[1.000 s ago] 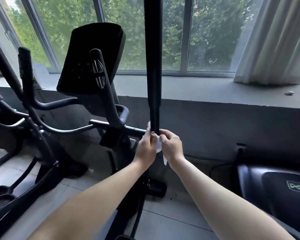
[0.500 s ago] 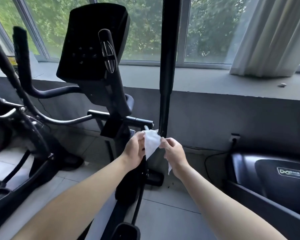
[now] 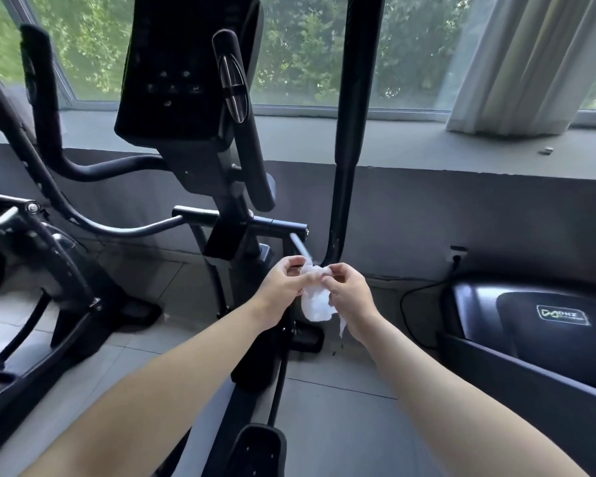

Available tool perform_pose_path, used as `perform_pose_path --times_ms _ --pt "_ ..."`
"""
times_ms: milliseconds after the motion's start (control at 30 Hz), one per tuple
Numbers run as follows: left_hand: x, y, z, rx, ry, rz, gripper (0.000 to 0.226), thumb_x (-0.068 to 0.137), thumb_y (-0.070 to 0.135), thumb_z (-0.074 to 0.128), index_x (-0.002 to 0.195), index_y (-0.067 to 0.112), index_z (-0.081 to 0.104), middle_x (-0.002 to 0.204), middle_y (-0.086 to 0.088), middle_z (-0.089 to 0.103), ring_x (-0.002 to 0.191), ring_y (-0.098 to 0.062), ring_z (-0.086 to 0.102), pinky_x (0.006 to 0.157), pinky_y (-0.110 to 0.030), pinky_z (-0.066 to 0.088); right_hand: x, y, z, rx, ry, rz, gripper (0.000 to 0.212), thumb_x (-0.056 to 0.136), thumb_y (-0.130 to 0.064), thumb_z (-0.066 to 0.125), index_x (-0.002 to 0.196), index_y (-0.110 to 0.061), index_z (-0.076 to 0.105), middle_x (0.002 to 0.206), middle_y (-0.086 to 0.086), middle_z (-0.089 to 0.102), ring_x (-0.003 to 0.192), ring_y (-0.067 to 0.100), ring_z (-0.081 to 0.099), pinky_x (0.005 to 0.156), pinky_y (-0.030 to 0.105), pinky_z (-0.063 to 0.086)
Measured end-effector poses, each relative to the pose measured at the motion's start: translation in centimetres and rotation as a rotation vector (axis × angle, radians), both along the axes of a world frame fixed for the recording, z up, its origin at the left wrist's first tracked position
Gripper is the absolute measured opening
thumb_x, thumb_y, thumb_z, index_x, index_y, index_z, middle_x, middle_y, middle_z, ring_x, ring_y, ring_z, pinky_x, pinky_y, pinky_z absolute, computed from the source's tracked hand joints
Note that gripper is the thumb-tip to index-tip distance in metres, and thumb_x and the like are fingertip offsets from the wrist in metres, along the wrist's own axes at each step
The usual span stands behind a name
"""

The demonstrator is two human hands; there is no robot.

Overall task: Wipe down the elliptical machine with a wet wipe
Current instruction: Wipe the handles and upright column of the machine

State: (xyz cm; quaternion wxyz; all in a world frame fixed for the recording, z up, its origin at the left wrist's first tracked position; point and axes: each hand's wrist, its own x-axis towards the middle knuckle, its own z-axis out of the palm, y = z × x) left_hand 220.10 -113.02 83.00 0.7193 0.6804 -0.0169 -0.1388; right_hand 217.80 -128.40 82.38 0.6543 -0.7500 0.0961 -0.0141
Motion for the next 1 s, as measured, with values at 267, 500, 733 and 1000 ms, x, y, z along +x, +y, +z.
perform_pose_path --times_ms 267,500,733,1000 --pt "0.4 -0.1 0.0 0.049 0.030 0.048 0.031 0.094 -0.003 0.058 0.118 0.016 0.054 0.107 -0.015 0.062 0.087 -0.020 0.066 0.082 -0.035 0.060 -0.6 -0.4 0.4 -0.071 -0.009 -0.112 0.008 0.100 -0.026 0.054 0.098 -0.021 0.060 0.098 0.000 0.069 0.080 0.017 0.059 0.076 0.038 0.052" --pt "-0.2 -0.8 0.8 0.097 0.094 -0.134 0.045 0.098 0.043 0.065 0.132 0.024 0.041 0.124 -0.015 0.066 0.095 -0.022 0.071 0.087 -0.036 0.060 -0.9 -0.9 1.1 -0.056 0.057 -0.115 0.021 0.102 -0.039 0.052 0.109 -0.020 0.058 0.101 0.001 0.068 0.074 0.015 0.057 0.066 0.031 0.049" --pt "0.0 -0.7 -0.5 0.153 -0.078 -0.013 0.023 0.099 0.023 0.066 0.116 0.033 0.053 0.086 -0.002 0.056 0.080 -0.015 0.054 0.075 -0.029 0.045 -1.8 -1.8 1.8 0.105 0.114 -0.110 0.027 0.100 -0.020 0.054 0.123 -0.025 0.039 0.078 0.004 0.056 0.052 0.014 0.043 0.052 0.028 0.043" --pt "0.2 0.4 0.5 0.022 0.040 -0.217 0.042 0.088 0.026 0.080 0.127 0.016 0.067 0.121 -0.007 0.073 0.116 -0.020 0.065 0.100 -0.033 0.050 -2.1 -2.9 1.7 0.153 0.037 0.193 0.023 0.095 -0.017 0.072 0.117 -0.013 0.070 0.087 0.001 0.060 0.070 0.008 0.053 0.068 0.019 0.044"
